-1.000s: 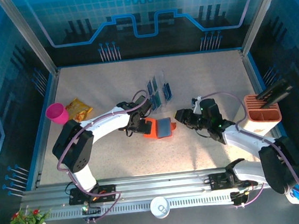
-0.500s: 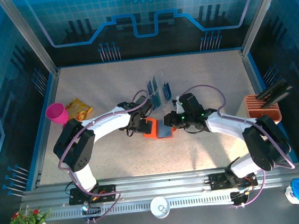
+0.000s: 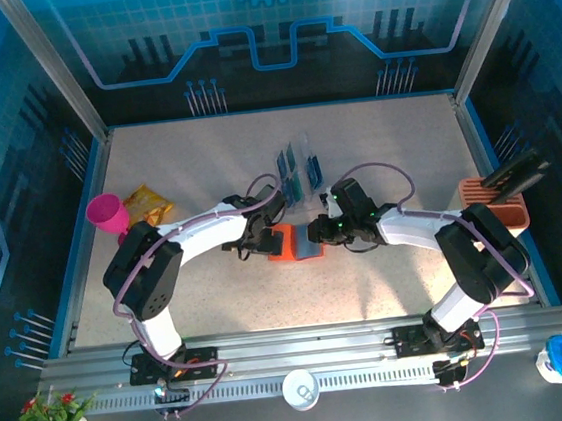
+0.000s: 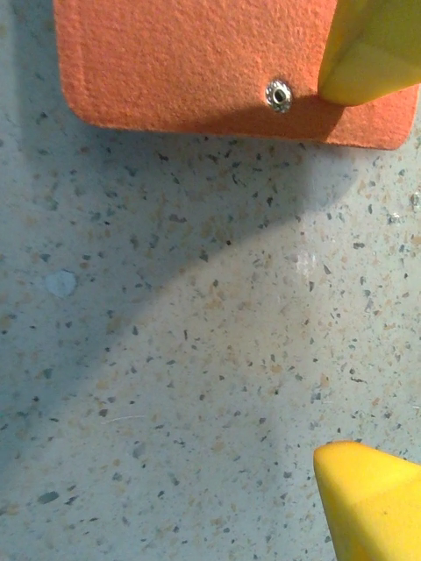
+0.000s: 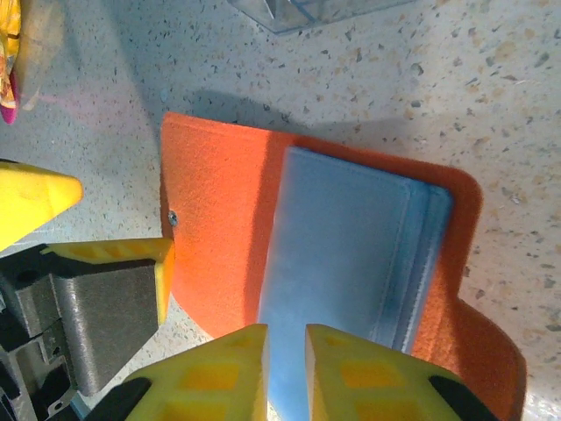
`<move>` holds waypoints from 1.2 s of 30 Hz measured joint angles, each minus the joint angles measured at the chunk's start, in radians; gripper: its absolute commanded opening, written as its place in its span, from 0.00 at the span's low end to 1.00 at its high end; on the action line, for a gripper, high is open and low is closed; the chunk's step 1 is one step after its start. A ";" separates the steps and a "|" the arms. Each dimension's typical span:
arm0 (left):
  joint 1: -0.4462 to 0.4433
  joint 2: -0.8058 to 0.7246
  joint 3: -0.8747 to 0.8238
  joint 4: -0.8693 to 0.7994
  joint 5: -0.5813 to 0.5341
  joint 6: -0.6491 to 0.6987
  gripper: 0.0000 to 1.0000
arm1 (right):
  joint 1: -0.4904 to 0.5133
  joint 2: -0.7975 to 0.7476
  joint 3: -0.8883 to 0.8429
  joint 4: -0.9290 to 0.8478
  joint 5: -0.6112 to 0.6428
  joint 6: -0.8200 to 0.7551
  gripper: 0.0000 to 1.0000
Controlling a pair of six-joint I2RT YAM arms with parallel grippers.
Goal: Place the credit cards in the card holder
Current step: Open the card holder at the center of the table.
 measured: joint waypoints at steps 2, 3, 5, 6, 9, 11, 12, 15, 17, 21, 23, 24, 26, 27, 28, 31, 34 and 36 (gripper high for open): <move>0.000 0.000 -0.006 0.002 0.000 0.000 0.99 | 0.000 0.000 -0.011 0.003 0.001 0.004 0.18; 0.000 0.000 -0.012 0.004 0.000 0.000 0.99 | 0.000 0.000 -0.018 0.003 0.001 0.005 0.17; 0.000 0.000 -0.029 0.016 0.001 0.000 0.99 | 0.000 0.005 -0.031 0.006 0.002 0.007 0.17; 0.000 0.000 -0.041 0.027 0.003 0.000 0.99 | 0.000 0.012 -0.036 0.011 0.004 0.008 0.17; 0.000 -0.003 -0.056 0.055 0.008 0.000 0.99 | 0.000 0.031 -0.055 0.027 0.011 0.011 0.16; 0.000 -0.005 -0.060 0.064 0.008 0.000 0.99 | 0.000 0.040 -0.063 0.035 0.011 0.011 0.16; 0.000 -0.007 -0.061 0.064 0.009 0.000 0.99 | 0.000 0.042 -0.064 0.042 0.011 0.011 0.15; 0.000 -0.016 -0.061 0.064 0.019 -0.001 0.99 | 0.000 0.042 -0.064 0.051 0.011 0.011 0.15; 0.000 -0.034 -0.061 0.064 0.029 -0.005 0.99 | 0.000 0.042 -0.064 0.052 0.011 0.011 0.15; 0.000 -0.107 -0.058 0.061 0.065 -0.030 0.99 | 0.000 0.042 -0.064 0.048 0.010 0.010 0.15; 0.001 -0.146 -0.039 0.054 0.094 -0.053 0.99 | 0.000 0.042 -0.064 0.042 0.005 0.010 0.15; 0.001 -0.164 -0.024 0.053 0.114 -0.066 0.99 | 0.000 0.041 -0.064 0.039 0.000 0.010 0.15; 0.002 -0.192 0.009 0.068 0.167 -0.094 0.99 | 0.000 0.040 -0.064 0.032 -0.008 0.009 0.15; 0.002 -0.203 0.022 0.087 0.199 -0.113 0.99 | 0.000 0.039 -0.064 0.027 -0.008 0.006 0.15; 0.002 -0.209 0.031 0.109 0.228 -0.127 0.99 | 0.000 0.037 -0.064 0.023 -0.009 0.005 0.15; 0.002 -0.211 0.047 0.199 0.333 -0.191 0.99 | 0.000 0.034 -0.063 0.013 -0.013 0.002 0.15; 0.002 -0.197 0.047 0.290 0.421 -0.263 0.99 | -0.003 0.028 -0.061 0.001 -0.016 -0.005 0.15; 0.002 -0.176 0.045 0.364 0.469 -0.316 0.99 | -0.007 0.023 -0.060 -0.006 -0.019 -0.009 0.15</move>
